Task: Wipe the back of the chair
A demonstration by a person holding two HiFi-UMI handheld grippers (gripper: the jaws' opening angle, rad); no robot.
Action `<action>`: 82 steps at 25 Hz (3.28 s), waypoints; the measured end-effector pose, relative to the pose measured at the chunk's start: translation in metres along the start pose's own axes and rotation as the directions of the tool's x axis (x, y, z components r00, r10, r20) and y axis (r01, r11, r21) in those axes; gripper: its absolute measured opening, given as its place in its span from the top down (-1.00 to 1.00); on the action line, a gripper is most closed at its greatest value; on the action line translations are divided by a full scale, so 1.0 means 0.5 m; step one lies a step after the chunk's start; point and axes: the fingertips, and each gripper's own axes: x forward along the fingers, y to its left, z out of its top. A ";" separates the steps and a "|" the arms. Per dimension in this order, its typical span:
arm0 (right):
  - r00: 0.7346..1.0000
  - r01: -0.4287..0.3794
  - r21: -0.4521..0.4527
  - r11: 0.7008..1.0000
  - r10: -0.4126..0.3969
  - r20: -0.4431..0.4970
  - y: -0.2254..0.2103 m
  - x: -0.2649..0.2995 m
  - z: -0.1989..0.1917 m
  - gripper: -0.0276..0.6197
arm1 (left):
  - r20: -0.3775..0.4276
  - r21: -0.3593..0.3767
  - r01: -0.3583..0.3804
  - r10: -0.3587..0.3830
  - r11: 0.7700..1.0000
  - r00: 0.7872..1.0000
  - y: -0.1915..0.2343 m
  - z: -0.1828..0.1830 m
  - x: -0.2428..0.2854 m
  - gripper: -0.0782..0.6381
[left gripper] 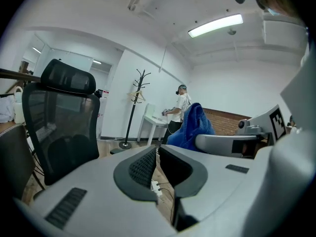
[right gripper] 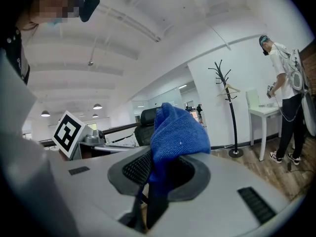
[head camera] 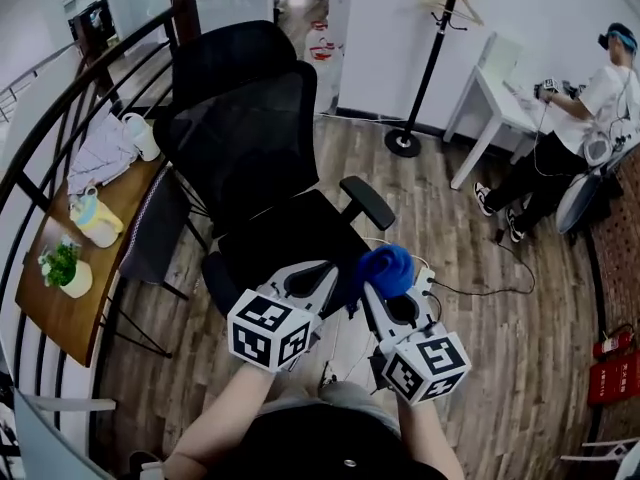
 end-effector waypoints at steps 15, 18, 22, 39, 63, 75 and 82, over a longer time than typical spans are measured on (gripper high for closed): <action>0.983 -0.177 0.006 0.984 0.177 -0.048 -0.120 0.129 0.033 0.64 | 0.018 -0.075 -0.178 0.179 0.981 0.984 0.092 0.038 0.116 0.68; 0.974 -0.215 0.013 0.977 0.215 -0.064 -0.118 0.171 0.032 0.64 | 0.008 -0.092 -0.211 0.213 0.973 0.977 0.128 0.039 0.119 0.68; 0.960 -0.270 0.008 0.963 0.270 -0.080 -0.118 0.239 0.048 0.64 | 0.015 -0.110 -0.249 0.252 0.962 0.968 0.180 0.063 0.133 0.69; 0.911 -0.405 -0.056 0.913 0.398 -0.105 -0.031 0.550 0.128 0.64 | 0.080 -0.127 -0.347 0.358 0.929 0.930 0.472 0.197 0.111 0.68; 0.791 -0.611 -0.118 0.783 0.598 -0.127 0.078 0.760 0.210 0.64 | 0.152 -0.216 -0.475 0.510 0.853 0.847 0.656 0.275 0.053 0.68; 0.652 -0.752 -0.208 0.625 0.753 -0.094 0.176 0.871 0.319 0.64 | 0.232 -0.198 -0.605 0.637 0.771 0.735 0.753 0.378 -0.007 0.68; 0.580 -0.793 -0.276 0.542 0.811 -0.072 0.255 0.912 0.382 0.64 | 0.287 -0.192 -0.665 0.689 0.722 0.665 0.793 0.445 -0.064 0.69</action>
